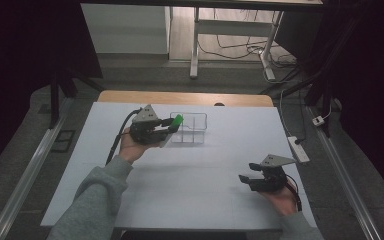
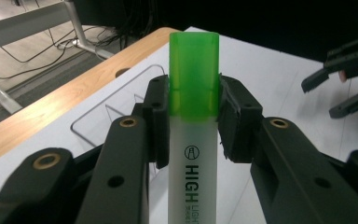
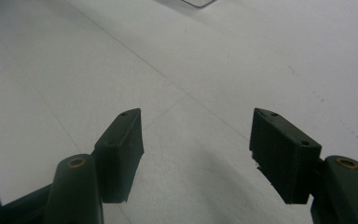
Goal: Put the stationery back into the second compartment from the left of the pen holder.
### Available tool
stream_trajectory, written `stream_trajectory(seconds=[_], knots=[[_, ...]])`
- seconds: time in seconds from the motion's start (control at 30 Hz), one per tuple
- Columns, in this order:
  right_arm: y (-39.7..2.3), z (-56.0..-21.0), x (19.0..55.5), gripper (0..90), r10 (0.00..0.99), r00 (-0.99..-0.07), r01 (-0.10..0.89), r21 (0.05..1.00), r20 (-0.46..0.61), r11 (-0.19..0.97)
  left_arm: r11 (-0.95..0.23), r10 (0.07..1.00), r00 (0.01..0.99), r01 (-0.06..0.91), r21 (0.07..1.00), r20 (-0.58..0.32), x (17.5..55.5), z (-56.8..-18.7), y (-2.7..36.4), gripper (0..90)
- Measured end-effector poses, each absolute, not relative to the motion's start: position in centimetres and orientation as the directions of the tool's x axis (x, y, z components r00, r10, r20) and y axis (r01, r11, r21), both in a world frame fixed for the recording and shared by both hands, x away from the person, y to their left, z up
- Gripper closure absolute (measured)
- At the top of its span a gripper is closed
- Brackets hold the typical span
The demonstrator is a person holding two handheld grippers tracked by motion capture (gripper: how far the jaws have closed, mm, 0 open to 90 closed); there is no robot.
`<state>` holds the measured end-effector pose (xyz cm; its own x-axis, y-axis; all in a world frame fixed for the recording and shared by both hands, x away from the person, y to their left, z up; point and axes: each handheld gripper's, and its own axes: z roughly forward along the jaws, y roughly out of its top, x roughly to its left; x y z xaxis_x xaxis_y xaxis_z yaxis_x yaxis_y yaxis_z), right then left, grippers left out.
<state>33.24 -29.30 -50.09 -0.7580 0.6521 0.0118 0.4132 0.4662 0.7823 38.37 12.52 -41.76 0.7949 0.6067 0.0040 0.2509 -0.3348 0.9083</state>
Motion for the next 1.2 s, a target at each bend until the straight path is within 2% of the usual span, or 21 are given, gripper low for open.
stream_trajectory(seconds=[1.2], knots=[[-29.7,-50.2,33.3,34.0,0.659,-0.752,0.425,0.777,0.017,0.465,-0.301,0.620,0.785,0.240,0.923,-0.002,44.7,-40.2,8.6,66.1]])
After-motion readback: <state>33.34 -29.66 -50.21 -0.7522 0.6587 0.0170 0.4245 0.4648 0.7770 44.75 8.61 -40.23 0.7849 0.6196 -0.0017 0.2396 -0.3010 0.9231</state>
